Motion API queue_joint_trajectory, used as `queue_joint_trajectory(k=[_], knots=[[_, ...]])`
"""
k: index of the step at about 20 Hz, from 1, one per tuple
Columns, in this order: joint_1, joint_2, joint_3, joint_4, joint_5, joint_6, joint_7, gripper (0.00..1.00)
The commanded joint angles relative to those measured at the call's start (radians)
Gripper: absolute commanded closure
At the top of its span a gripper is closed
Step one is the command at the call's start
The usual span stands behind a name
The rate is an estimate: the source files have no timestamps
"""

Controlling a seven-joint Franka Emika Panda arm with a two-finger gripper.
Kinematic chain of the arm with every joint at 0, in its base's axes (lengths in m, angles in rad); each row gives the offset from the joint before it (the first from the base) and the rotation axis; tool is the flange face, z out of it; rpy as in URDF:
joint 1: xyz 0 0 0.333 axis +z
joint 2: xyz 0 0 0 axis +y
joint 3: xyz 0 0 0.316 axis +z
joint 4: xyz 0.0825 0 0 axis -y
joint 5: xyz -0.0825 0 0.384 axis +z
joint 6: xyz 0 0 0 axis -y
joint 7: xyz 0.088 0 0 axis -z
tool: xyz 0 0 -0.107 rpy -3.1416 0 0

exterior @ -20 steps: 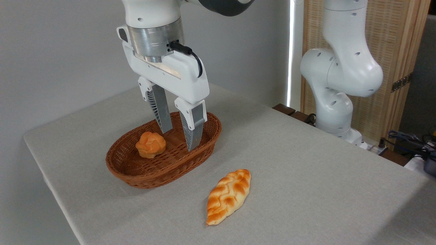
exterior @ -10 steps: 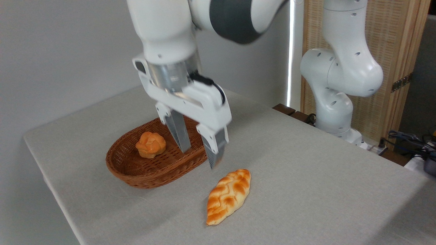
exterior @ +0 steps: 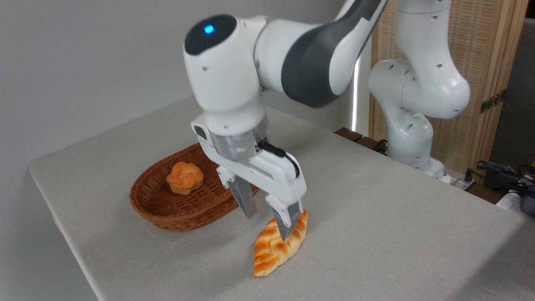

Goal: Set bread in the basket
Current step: 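Move the gripper over the braided bread loaf and lower onto it, then close the gripper on the braided bread loaf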

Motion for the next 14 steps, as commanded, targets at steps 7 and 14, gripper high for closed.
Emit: queue_joint_trajectory(k=[7, 14], knots=[[-0.013, 0.005, 0.011, -0.093, 0.016, 0.089, 0.034, 0.00], [-0.017, 0.026, 0.003, -0.093, 0.016, 0.094, 0.035, 0.00]])
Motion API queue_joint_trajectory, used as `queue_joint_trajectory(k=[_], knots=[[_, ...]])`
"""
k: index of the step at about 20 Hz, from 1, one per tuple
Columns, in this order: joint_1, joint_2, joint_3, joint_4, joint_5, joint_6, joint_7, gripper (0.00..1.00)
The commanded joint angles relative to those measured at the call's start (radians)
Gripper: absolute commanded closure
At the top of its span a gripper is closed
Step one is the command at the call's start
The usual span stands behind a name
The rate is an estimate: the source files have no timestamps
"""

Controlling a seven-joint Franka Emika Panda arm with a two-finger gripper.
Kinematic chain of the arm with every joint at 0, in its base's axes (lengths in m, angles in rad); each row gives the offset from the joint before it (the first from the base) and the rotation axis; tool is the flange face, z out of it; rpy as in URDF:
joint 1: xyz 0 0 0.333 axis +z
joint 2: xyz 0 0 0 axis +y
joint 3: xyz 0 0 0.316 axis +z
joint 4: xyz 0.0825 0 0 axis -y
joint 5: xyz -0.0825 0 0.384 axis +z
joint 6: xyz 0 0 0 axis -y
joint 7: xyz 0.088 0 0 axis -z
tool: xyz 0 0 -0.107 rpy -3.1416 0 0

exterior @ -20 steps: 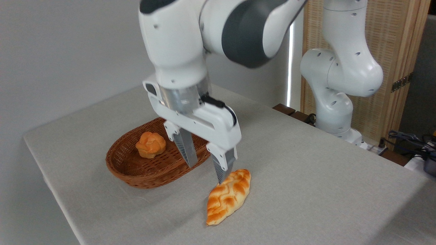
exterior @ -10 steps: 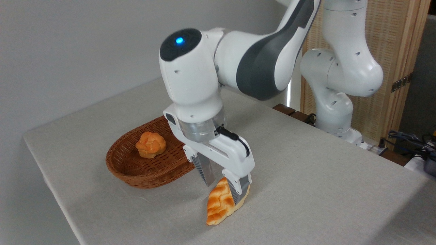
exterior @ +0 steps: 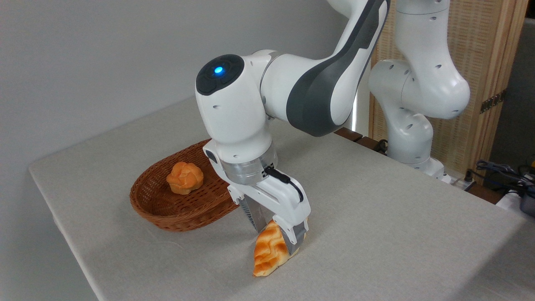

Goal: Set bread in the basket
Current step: 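Close the gripper on the braided bread loaf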

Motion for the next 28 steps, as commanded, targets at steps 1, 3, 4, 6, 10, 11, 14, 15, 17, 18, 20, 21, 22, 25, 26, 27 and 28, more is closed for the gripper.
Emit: queue_joint_trajectory(k=[1, 3, 4, 6, 10, 11, 14, 15, 17, 18, 20, 21, 22, 25, 26, 27, 28], knots=[[-0.005, 0.005, 0.003, -0.004, 0.012, 0.015, 0.016, 0.00], [-0.005, 0.005, 0.003, -0.004, 0.012, 0.015, 0.016, 0.11], [-0.005, 0.008, 0.003, -0.004, 0.012, 0.015, 0.016, 0.20], [-0.005, 0.010, 0.003, -0.004, 0.012, 0.015, 0.016, 0.44], [-0.005, 0.007, 0.003, -0.004, 0.012, 0.015, 0.018, 0.57], [-0.005, 0.007, 0.003, -0.003, 0.012, 0.015, 0.018, 0.57], [-0.005, 0.005, 0.003, -0.001, 0.012, 0.014, 0.024, 0.57], [-0.005, 0.004, 0.003, -0.001, 0.012, 0.014, 0.027, 0.57], [-0.005, 0.001, 0.003, -0.001, 0.012, 0.011, 0.032, 0.57], [-0.005, -0.001, 0.003, -0.001, 0.012, 0.008, 0.035, 0.57], [-0.003, -0.002, 0.004, 0.000, 0.012, 0.003, 0.036, 0.57], [-0.003, -0.002, 0.004, 0.000, 0.012, 0.002, 0.036, 0.57], [-0.003, -0.004, 0.003, 0.002, 0.012, 0.002, 0.036, 0.57], [-0.003, -0.010, 0.003, 0.002, 0.012, 0.000, 0.038, 0.57], [-0.003, -0.015, 0.003, 0.006, 0.012, -0.003, 0.038, 0.56], [-0.005, -0.021, 0.004, 0.008, 0.012, -0.005, 0.038, 0.56], [-0.005, -0.034, 0.004, 0.015, 0.012, -0.005, 0.039, 0.56]])
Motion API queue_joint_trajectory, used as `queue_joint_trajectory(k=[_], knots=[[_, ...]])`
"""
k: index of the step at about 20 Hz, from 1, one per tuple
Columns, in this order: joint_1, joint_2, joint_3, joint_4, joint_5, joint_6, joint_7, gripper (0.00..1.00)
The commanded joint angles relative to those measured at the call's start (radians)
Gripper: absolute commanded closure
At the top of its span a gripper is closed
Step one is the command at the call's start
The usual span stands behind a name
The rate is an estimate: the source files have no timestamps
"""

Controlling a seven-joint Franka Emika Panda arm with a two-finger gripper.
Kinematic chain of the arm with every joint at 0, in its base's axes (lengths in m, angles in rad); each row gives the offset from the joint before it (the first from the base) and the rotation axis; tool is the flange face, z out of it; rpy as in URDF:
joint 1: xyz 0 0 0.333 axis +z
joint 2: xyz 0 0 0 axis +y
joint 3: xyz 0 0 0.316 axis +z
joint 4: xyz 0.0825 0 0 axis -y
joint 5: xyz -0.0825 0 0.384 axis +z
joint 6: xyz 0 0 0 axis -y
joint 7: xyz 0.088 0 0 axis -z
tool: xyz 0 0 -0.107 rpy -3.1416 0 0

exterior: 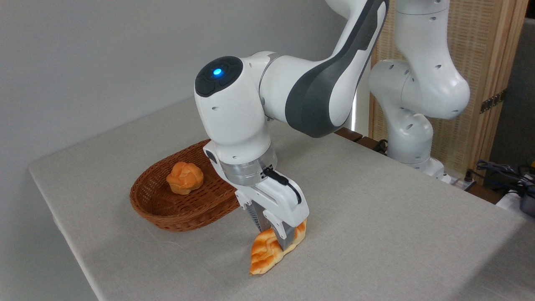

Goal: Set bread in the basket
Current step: 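Lift the braided loaf and carry it over the wicker basket, then lower the loaf into the basket beside the round bun and release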

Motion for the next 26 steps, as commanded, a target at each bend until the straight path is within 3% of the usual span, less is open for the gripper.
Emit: queue_joint_trajectory(k=[1, 5, 13, 17, 19, 20, 22, 26], knots=[[-0.002, -0.041, 0.004, 0.024, 0.010, -0.008, 0.015, 0.56], [-0.005, -0.073, -0.019, 0.079, -0.004, -0.037, 0.013, 0.56], [-0.005, -0.113, -0.235, 0.108, -0.105, -0.042, -0.011, 0.56], [-0.005, -0.102, -0.315, 0.108, -0.128, -0.039, -0.019, 0.54], [-0.005, -0.090, -0.361, 0.106, -0.142, -0.034, -0.021, 0.43], [-0.005, -0.075, -0.388, 0.108, -0.139, -0.033, -0.024, 0.20], [-0.005, -0.061, -0.411, 0.106, -0.136, -0.025, -0.036, 0.00], [-0.005, -0.033, -0.439, 0.106, -0.133, -0.017, -0.036, 0.00]])
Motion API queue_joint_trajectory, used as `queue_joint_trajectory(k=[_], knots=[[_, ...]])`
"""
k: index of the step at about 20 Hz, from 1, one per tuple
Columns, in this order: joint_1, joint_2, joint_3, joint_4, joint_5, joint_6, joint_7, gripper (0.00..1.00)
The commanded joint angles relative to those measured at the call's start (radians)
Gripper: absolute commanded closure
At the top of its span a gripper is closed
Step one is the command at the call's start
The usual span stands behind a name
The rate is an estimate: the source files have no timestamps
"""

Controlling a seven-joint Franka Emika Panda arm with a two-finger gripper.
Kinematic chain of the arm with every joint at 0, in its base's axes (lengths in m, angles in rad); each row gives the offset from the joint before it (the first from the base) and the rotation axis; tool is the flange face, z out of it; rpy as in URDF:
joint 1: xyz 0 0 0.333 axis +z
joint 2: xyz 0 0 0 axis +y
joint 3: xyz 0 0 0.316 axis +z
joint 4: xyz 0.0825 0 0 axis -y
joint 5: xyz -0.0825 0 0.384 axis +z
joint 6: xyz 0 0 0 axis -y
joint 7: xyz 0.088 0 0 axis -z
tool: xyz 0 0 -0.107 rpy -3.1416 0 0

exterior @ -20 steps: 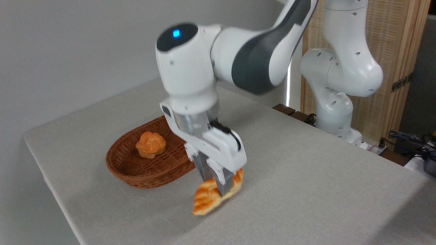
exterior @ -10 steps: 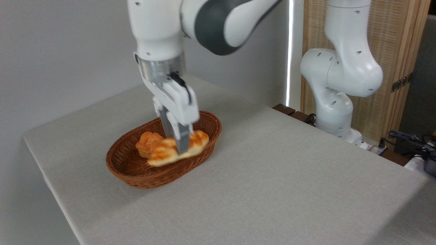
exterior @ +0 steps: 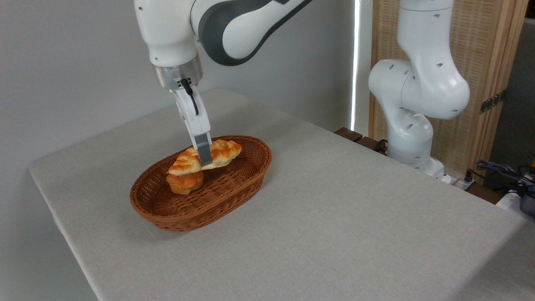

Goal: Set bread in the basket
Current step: 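Lower the loaf into the basket beside the round bun and release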

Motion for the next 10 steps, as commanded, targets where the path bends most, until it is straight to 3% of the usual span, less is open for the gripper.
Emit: queue_joint_trajectory(k=[1, 10], knots=[[0.006, 0.034, -0.026, 0.012, -0.009, 0.005, 0.003, 0.00], [0.006, 0.046, -0.029, 0.012, -0.004, 0.010, 0.001, 0.00]])
